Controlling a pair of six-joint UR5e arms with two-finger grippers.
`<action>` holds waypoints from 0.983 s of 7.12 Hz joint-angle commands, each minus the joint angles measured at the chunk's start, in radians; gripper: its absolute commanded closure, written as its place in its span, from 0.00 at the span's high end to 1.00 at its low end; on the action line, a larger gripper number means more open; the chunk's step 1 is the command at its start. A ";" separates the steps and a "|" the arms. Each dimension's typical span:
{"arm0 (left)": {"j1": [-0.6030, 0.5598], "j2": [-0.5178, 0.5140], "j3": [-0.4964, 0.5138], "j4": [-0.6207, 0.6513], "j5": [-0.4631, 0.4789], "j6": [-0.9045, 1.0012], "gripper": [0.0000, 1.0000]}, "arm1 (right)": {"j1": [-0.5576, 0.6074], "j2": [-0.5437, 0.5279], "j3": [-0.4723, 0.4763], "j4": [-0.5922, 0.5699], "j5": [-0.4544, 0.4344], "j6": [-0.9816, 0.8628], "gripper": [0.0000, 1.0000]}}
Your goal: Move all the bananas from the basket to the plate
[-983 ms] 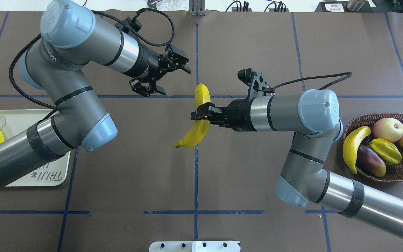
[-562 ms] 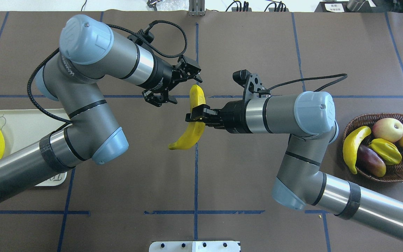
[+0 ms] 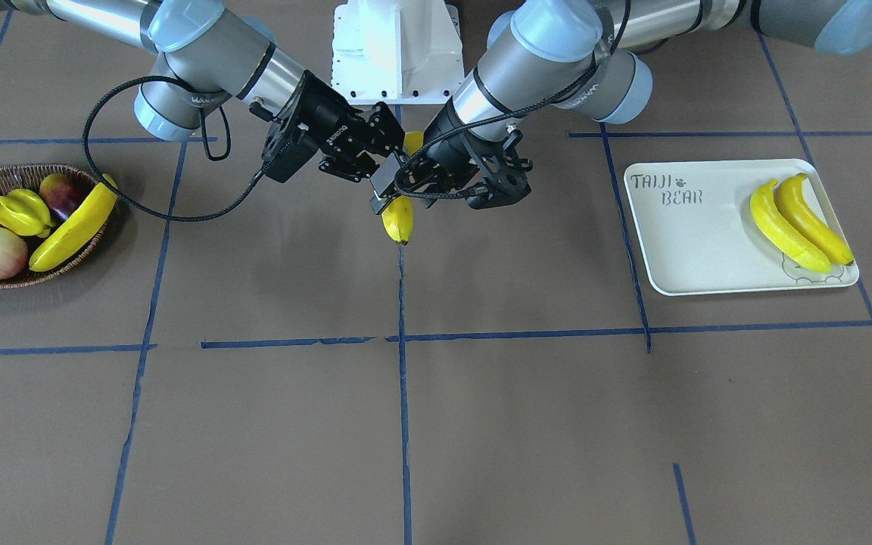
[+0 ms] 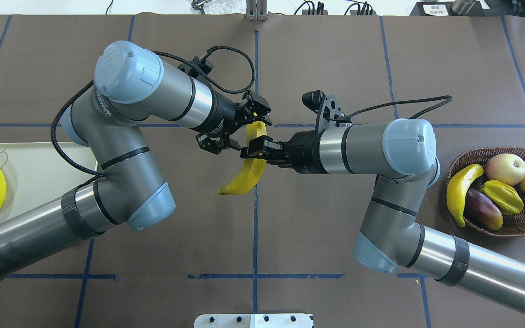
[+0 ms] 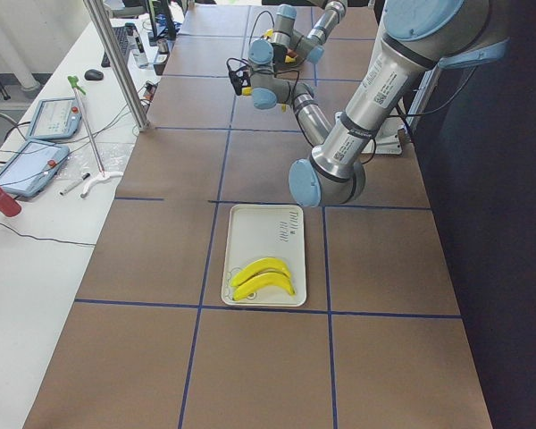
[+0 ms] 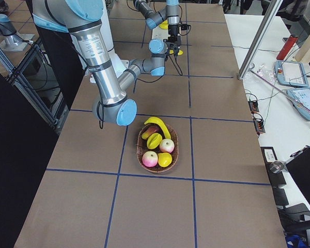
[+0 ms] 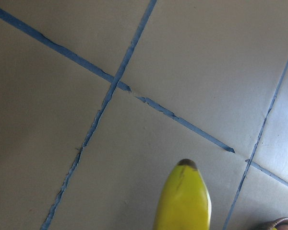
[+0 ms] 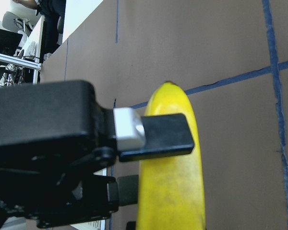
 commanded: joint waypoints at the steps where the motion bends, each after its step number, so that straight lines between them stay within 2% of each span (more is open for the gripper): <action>1: 0.002 0.000 0.000 0.000 0.000 -0.001 0.71 | -0.005 -0.001 0.001 0.000 0.000 0.000 0.02; 5: 0.000 -0.008 0.000 0.000 0.000 -0.001 0.70 | -0.026 0.000 0.005 0.000 -0.026 0.000 0.02; 6: 0.000 -0.008 0.000 0.000 0.000 -0.002 0.67 | -0.028 0.000 0.006 0.000 -0.026 0.000 0.02; 7: 0.000 -0.006 0.000 0.000 0.000 -0.002 0.47 | -0.028 0.002 0.008 0.000 -0.026 0.000 0.02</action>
